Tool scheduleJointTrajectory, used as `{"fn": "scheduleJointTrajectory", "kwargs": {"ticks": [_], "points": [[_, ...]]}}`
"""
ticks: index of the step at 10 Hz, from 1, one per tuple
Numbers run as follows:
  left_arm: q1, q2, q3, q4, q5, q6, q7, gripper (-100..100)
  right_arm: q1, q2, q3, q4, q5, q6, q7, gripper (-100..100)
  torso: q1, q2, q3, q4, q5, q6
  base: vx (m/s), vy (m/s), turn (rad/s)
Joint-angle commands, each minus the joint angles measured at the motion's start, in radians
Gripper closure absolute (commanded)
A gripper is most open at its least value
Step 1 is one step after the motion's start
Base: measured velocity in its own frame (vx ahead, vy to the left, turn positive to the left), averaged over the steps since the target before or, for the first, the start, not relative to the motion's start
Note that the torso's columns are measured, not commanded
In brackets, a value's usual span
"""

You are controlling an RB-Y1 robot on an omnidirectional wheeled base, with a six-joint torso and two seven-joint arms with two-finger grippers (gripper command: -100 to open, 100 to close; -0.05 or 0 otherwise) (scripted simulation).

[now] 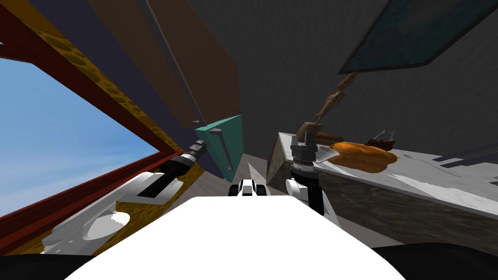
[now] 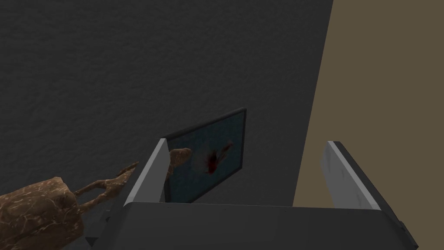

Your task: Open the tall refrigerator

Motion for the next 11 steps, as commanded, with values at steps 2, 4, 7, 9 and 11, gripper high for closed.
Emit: {"fn": "scheduleJointTrajectory", "kwargs": {"ticks": [2, 4, 7, 9, 11], "points": [[-0.016, -0.011, 0.037, 0.02, -0.029, 0.053, 0.03, 100, 0.0, 0.0, 0.0, 0.0, 0.0, 0.0, 0.0, 0, -0.003, -0.001, 0.0, 0.001, -0.001, -0.001, 0.016, -0.356, 0.09], [-0.019, -0.015, 0.047, 0.028, -0.038, 0.07, 0.04, 100, 0.0, 0.0, 0.0, 0.0, 0.0, 0.0, 0.0, 0, 0.002, -0.001, -0.001, 0.001, 0.0, 0.001, -0.032, -0.212, 0.099], [-0.021, -0.02, 0.056, 0.036, -0.047, 0.088, 0.049, 100, 0.0, 0.0, 0.0, 0.0, 0.0, 0.0, 0.0, 0, 0.012, 0.013, 0.01, 0.002, 0.007, -0.009, -0.03, -0.043, 0.101], [-0.021, -0.02, 0.056, 0.036, -0.047, 0.088, 0.049, 100, 0.0, -0.001, 0.0, 0.0, 0.0, 0.0, 0.0, 0, 0.006, 0.013, 0.01, 0.002, 0.005, -0.009, -0.008, -0.011, 0.029], [-0.021, -0.02, 0.056, 0.036, -0.047, 0.088, 0.049, 100, 0.0, 0.0, 0.0, 0.0, 0.0, 0.0, 0.0, 0, 0.004, 0.013, 0.01, 0.001, 0.004, -0.009, -0.008, -0.023, -0.017]]}}
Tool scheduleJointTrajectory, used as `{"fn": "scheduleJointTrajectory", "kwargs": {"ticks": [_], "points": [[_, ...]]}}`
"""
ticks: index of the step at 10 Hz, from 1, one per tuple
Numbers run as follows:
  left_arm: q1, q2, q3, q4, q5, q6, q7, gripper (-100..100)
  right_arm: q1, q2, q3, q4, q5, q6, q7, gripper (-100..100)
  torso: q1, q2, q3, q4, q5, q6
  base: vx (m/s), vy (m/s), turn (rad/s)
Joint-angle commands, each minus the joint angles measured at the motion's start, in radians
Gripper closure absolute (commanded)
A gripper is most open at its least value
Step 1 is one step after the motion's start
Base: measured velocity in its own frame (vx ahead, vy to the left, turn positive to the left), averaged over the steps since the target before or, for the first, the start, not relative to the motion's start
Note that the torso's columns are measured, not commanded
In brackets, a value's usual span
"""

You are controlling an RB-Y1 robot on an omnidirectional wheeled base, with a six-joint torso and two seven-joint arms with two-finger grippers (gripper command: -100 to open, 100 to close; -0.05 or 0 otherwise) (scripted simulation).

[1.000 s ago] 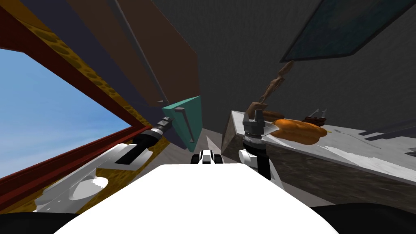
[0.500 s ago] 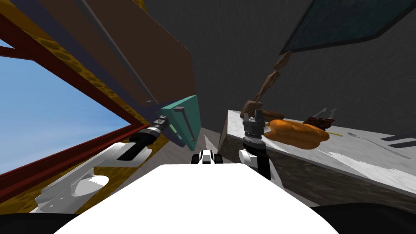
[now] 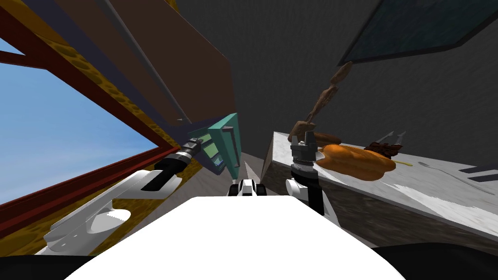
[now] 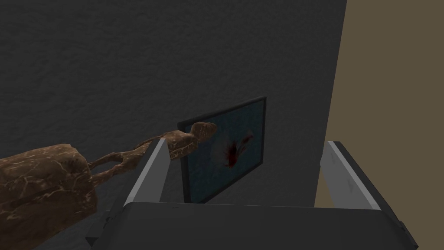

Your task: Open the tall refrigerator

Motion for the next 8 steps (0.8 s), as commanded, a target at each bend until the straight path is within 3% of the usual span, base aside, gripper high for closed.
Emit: {"fn": "scheduleJointTrajectory", "kwargs": {"ticks": [1, 3, 8], "points": [[0.0, 0.0, 0.0, 0.0, 0.0, 0.0, 0.0, 100, 0.0, 0.0, 0.0, 0.0, 0.0, 0.0, 0.0, 0, -0.001, 0.001, 0.0, 0.0, 0.0, 0.0, -0.004, -0.007, 0.01], [0.0, 0.0, 0.0, 0.0, 0.0, 0.0, 0.0, 100, 0.0, 0.0, 0.0, 0.0, 0.0, 0.0, 0.0, 0, 0.002, 0.0, 0.0, 0.0, 0.001, 0.0, -0.008, -0.034, -0.058], [-0.002, 0.001, 0.007, 0.006, -0.015, 0.011, 0.017, 100, 0.0, 0.0, 0.0, 0.0, 0.0, 0.0, 0.0, 0, 0.004, -0.001, -0.001, 0.0, 0.001, 0.0, -0.021, -0.034, 0.057]]}}
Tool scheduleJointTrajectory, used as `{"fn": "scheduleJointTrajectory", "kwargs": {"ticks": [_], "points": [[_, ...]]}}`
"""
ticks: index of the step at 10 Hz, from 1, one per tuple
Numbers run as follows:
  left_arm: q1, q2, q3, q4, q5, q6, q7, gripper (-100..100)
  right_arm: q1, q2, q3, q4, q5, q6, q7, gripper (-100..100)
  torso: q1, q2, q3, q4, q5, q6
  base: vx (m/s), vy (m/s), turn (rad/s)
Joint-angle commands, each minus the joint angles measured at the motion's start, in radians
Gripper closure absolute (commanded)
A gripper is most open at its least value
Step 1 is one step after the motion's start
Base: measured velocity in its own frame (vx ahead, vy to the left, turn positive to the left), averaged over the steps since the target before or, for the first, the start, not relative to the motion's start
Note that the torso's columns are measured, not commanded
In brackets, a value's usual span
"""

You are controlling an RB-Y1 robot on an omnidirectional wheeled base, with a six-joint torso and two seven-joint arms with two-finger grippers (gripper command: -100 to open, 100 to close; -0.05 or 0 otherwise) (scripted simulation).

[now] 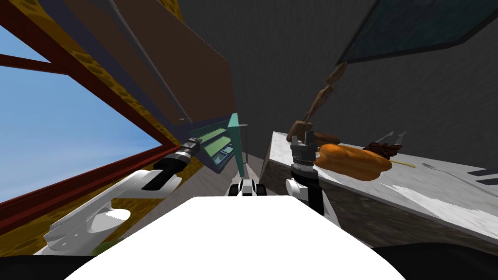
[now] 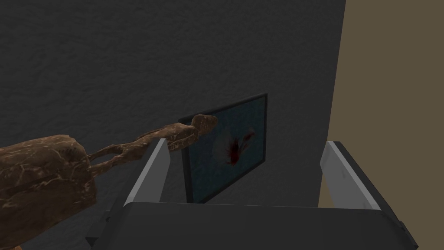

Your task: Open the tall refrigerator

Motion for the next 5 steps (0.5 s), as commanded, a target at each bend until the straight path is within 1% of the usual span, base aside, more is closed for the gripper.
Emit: {"fn": "scheduleJointTrajectory", "kwargs": {"ticks": [1, 3, 5], "points": [[-0.001, 0.0, 0.0, 0.0, -0.001, 0.001, 0.0, 100, 0.0, 0.0, 0.0, 0.0, 0.0, 0.0, 0.0, 0, 0.0, -0.001, 0.0, 0.0, 0.0, 0.0, 0.001, -0.007, -0.044], [-0.001, 0.0, 0.0, 0.0, -0.001, 0.001, 0.0, 100, 0.0, 0.0, 0.0, 0.0, 0.0, 0.0, 0.0, 0, -0.003, 0.002, 0.001, 0.0, -0.001, 0.0, 0.004, 0.005, -0.018], [-0.001, 0.0, 0.0, 0.0, -0.001, 0.001, 0.0, 100, 0.0, 0.0, 0.0, 0.0, 0.0, 0.0, 0.0, 0, -0.004, 0.003, 0.002, 0.001, -0.001, -0.001, -0.008, -0.011, 0.03]]}}
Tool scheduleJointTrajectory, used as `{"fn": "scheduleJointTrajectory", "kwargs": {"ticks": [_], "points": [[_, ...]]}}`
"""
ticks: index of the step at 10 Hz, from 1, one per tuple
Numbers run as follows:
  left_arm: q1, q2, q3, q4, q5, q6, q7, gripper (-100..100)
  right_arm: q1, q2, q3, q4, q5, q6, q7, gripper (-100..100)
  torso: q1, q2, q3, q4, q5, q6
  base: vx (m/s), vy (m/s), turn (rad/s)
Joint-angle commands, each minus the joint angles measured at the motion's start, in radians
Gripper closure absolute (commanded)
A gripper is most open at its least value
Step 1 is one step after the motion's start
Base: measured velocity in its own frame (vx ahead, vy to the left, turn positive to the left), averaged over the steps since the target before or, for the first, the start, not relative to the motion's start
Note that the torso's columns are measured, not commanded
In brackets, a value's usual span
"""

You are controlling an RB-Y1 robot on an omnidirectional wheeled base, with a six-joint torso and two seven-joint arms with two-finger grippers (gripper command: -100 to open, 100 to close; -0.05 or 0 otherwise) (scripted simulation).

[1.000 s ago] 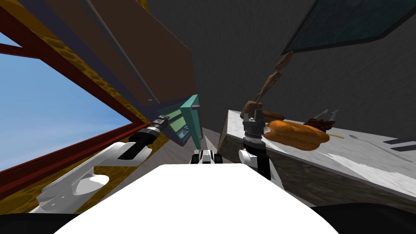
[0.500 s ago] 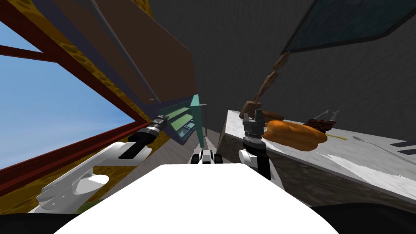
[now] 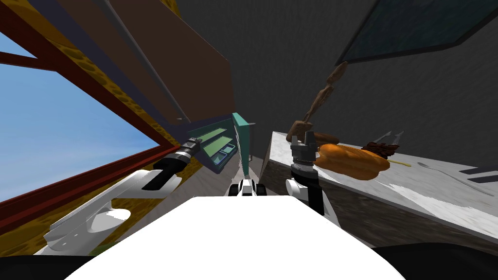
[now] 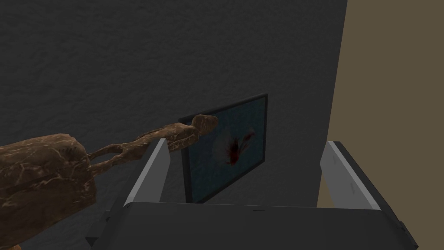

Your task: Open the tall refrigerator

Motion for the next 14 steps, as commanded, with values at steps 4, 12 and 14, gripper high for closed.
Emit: {"fn": "scheduleJointTrajectory", "kwargs": {"ticks": [4, 12, 14], "points": [[0.001, 0.004, 0.001, 0.001, -0.013, 0.006, 0.016, 100, 0.0, 0.0, 0.0, 0.0, 0.0, 0.0, 0.0, 0, 0.001, -0.001, -0.001, 0.0, 0.0, 0.0, -0.014, -0.022, 0.038], [0.001, 0.004, 0.001, 0.001, -0.013, 0.006, 0.016, 100, 0.0, 0.0, 0.0, 0.0, 0.0, 0.0, 0.0, 0, 0.0, -0.001, 0.0, 0.0, 0.0, 0.0, -0.003, -0.007, -0.003], [0.021, 0.076, 0.032, -0.019, -0.013, 0.054, 0.082, -100, 0.0, 0.0, 0.0, 0.0, 0.0, 0.0, 0.0, 0, 0.001, -0.001, 0.0, 0.0, 0.0, 0.0, -0.006, 0.005, -0.032]]}}
